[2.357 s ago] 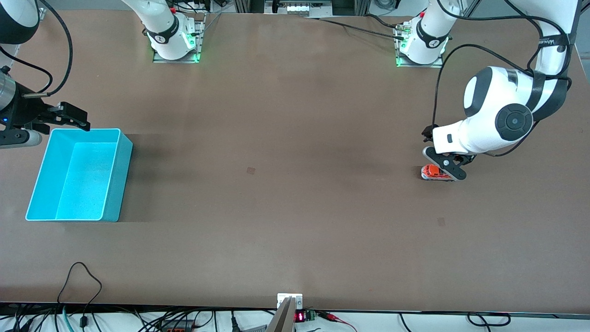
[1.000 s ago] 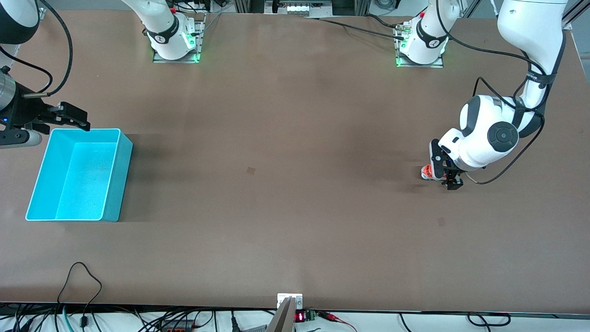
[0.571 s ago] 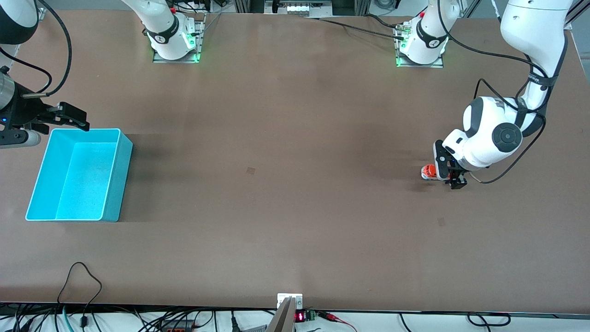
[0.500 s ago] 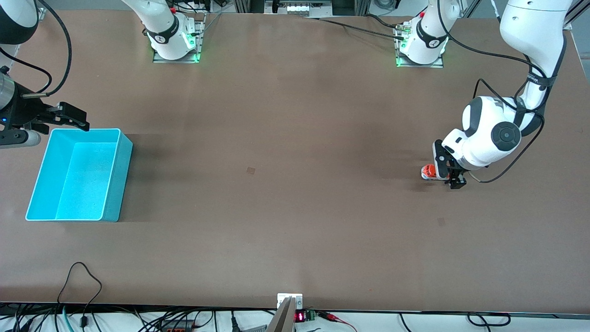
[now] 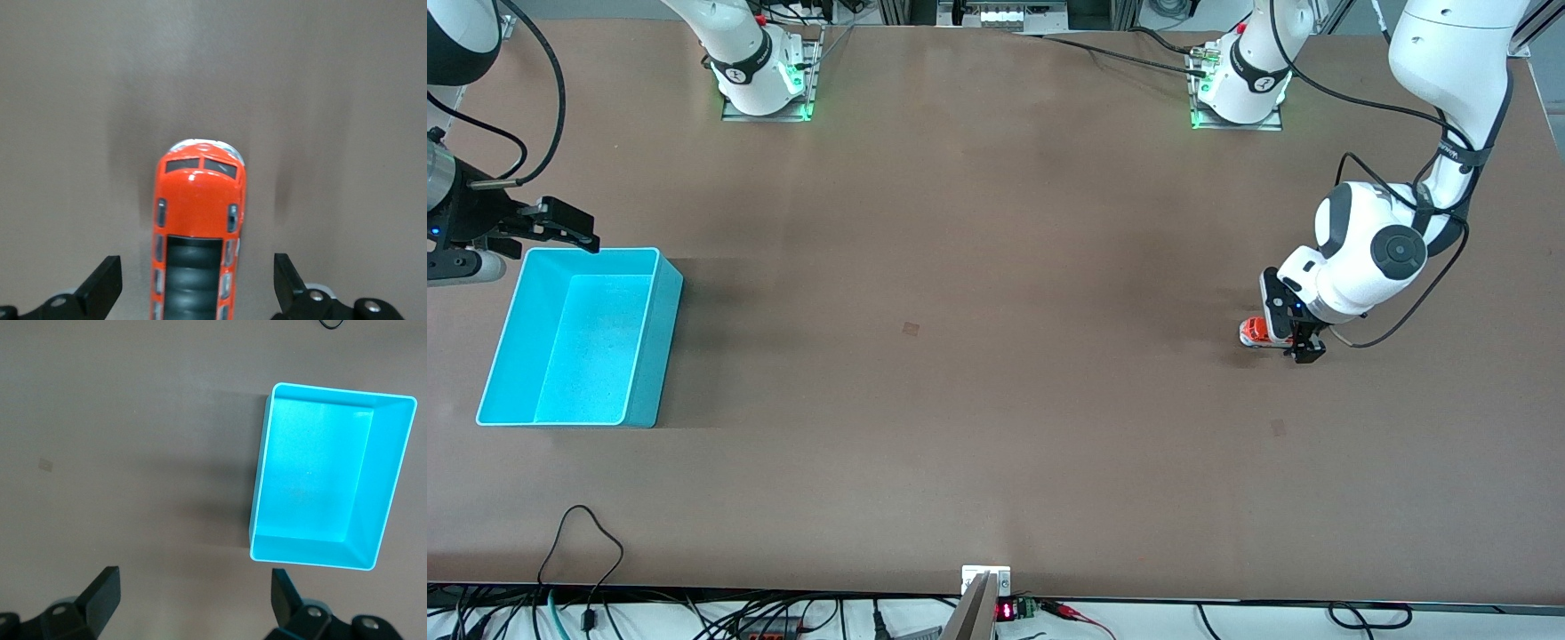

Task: Wind up bus and store in blue box
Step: 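Grasp the orange bus with the left gripper and press it down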

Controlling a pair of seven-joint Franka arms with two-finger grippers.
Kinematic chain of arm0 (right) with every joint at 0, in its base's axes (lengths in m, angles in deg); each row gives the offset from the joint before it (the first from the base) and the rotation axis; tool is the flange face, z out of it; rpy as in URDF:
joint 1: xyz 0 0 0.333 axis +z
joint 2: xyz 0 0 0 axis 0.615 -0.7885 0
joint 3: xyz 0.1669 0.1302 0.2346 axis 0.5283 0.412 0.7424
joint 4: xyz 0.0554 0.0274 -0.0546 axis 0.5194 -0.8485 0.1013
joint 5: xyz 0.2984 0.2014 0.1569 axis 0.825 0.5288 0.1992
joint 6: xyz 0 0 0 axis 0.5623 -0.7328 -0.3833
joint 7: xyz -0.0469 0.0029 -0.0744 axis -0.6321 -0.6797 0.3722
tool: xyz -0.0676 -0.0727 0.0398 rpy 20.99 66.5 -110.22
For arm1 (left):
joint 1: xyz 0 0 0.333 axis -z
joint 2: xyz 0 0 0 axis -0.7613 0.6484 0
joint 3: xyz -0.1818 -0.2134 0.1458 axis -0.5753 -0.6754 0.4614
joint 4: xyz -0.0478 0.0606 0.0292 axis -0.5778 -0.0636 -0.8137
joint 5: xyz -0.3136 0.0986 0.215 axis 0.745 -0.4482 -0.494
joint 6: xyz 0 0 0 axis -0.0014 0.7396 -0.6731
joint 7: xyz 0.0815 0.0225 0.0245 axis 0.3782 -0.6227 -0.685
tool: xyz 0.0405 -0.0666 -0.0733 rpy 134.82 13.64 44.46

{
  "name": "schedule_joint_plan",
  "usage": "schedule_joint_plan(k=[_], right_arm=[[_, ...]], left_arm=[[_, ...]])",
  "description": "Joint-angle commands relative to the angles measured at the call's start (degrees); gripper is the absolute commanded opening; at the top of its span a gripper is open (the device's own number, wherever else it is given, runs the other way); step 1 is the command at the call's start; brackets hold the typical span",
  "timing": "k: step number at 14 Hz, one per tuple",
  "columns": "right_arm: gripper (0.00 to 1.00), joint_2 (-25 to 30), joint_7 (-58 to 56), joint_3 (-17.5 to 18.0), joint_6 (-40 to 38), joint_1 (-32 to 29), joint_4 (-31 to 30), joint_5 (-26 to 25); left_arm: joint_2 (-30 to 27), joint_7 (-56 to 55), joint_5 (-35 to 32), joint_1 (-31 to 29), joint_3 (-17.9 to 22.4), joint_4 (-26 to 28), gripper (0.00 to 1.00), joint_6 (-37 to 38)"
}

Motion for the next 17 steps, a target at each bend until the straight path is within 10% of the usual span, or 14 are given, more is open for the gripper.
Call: schedule_joint_plan(k=[1,6,17], right_arm=[[1.0,0.1,-0.7,0.3,-0.5,-0.4,0.2,0.6],[1.0,0.1,-0.7,0.3,-0.5,-0.4,0.2,0.6],[1.0,0.1,-0.7,0.2,-0.5,-1.0,0.2,0.6]], left_arm=[[0.0,1.0,-0.6,-0.7,-0.5,1.1,0.97,-1.8],[0.2,1.0,-0.7,-0.2,-0.7,1.1,0.53,-1.8],[1.5,0.9,-0.9,-0.6,-0.7,0.4,0.42,-1.4]])
